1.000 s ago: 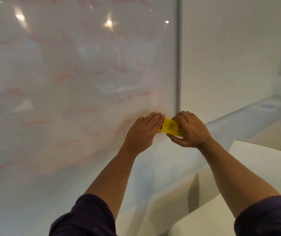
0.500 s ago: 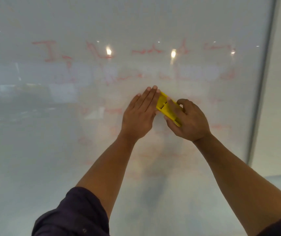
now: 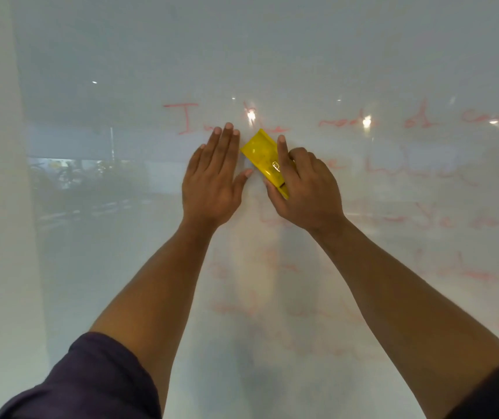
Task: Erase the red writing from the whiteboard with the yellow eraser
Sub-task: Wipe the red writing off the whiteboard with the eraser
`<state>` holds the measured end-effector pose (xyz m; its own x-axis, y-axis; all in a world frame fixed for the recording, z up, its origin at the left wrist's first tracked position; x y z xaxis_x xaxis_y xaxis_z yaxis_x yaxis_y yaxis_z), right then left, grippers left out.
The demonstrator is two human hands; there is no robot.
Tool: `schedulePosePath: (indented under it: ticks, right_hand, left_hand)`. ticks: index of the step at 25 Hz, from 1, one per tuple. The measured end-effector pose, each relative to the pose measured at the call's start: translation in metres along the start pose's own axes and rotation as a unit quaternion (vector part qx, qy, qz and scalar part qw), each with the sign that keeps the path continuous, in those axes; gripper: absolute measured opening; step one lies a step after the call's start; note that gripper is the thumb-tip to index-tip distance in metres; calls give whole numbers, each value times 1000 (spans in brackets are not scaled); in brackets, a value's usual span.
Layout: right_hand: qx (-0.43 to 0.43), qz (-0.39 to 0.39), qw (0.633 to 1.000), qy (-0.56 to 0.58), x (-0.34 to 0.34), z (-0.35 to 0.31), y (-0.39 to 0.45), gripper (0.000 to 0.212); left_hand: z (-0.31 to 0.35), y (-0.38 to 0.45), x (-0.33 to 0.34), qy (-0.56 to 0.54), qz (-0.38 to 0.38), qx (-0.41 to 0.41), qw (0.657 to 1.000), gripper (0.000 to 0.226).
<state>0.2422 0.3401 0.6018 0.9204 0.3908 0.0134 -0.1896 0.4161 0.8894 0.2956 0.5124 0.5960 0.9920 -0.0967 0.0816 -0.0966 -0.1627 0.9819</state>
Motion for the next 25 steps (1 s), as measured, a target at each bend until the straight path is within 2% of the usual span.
schedulePosePath:
  ticks: [5, 12, 17, 21, 25]
  right_hand:
    - [32, 11, 999, 8, 30, -6, 35, 60]
    - [56, 12, 994, 92, 68, -14, 66, 52]
    - [-15, -8, 1000, 6, 102, -34, 105, 60]
    - [-10, 13, 997, -76, 124, -53, 134, 47]
    - [-110, 15, 990, -82, 135, -67, 129, 54]
  left_hand:
    - [-70, 5, 15, 33, -7, -55, 998, 70]
    - [-120, 2, 46, -23, -30, -135, 990, 73]
    - [-131, 6, 63, -36, -37, -139, 989, 65]
    - [-144, 12, 64, -47, -34, -109, 992, 66]
    - [-149, 14, 65, -67, -28, -100, 992, 65]
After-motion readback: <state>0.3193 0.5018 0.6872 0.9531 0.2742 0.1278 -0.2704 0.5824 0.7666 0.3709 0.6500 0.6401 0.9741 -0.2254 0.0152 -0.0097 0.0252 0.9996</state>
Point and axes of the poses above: each hand's wrist, its own y-axis towards the middle knuckle, its own x-axis out of the palm, z = x × y, the point moved 6 cm from there along y, towards the middle knuckle, and after that the axes turned 15 degrees about y, right-handed, at the moved point
